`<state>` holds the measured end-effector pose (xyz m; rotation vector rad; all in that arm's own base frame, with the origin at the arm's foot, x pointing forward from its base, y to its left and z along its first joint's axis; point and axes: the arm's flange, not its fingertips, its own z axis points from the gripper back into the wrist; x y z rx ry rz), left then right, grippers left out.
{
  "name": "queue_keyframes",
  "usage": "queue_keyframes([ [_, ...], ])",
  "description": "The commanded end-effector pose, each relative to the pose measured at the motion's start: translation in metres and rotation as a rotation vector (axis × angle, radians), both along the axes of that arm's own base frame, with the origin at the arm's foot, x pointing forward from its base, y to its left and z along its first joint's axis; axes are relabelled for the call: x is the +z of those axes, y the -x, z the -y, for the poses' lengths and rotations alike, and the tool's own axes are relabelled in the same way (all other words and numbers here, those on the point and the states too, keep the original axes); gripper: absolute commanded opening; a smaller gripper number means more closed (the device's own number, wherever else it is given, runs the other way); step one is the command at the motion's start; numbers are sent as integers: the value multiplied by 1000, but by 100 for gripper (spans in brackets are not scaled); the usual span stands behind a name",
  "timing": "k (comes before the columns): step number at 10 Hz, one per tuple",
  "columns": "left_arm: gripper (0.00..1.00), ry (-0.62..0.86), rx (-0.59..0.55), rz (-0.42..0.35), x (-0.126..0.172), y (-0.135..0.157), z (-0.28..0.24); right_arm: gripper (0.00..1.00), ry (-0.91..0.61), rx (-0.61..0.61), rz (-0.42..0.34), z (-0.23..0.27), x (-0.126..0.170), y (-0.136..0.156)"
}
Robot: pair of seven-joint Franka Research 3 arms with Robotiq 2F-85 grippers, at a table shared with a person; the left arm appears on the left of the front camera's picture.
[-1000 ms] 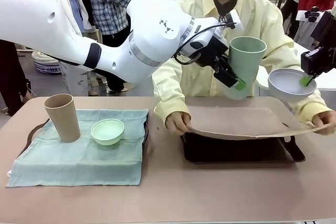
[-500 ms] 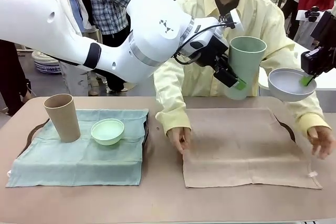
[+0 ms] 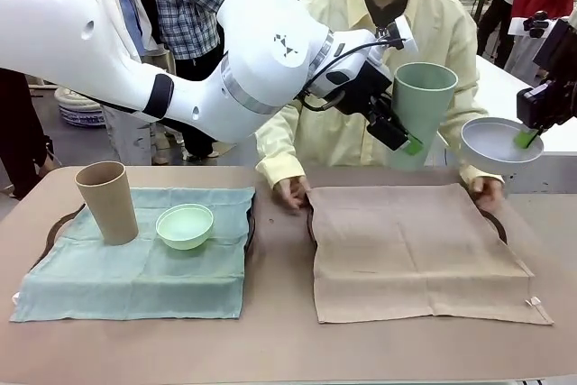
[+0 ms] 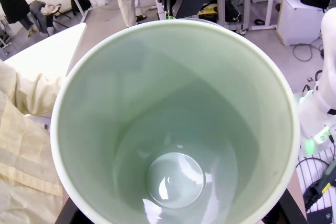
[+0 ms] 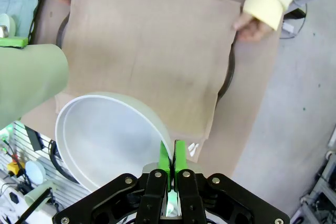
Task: Set up a tray with a mat and arrange the tableware.
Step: Place the Picnic Bowl and Reusable plastic cup back onto the Handle tray in front of the human's position.
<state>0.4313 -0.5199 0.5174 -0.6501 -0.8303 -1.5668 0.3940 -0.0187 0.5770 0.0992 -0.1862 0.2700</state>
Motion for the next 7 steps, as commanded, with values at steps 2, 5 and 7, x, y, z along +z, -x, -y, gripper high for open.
queue_keyframes([
  [2,0,9,-6,19,2,-1,1,0,2,-4,6,1,1,0],
  [5,0,9,-6,19,2,-1,1,0,2,-4,6,1,1,0],
  [7,0,9,-6,19,2,-1,1,0,2,-4,6,1,1,0],
])
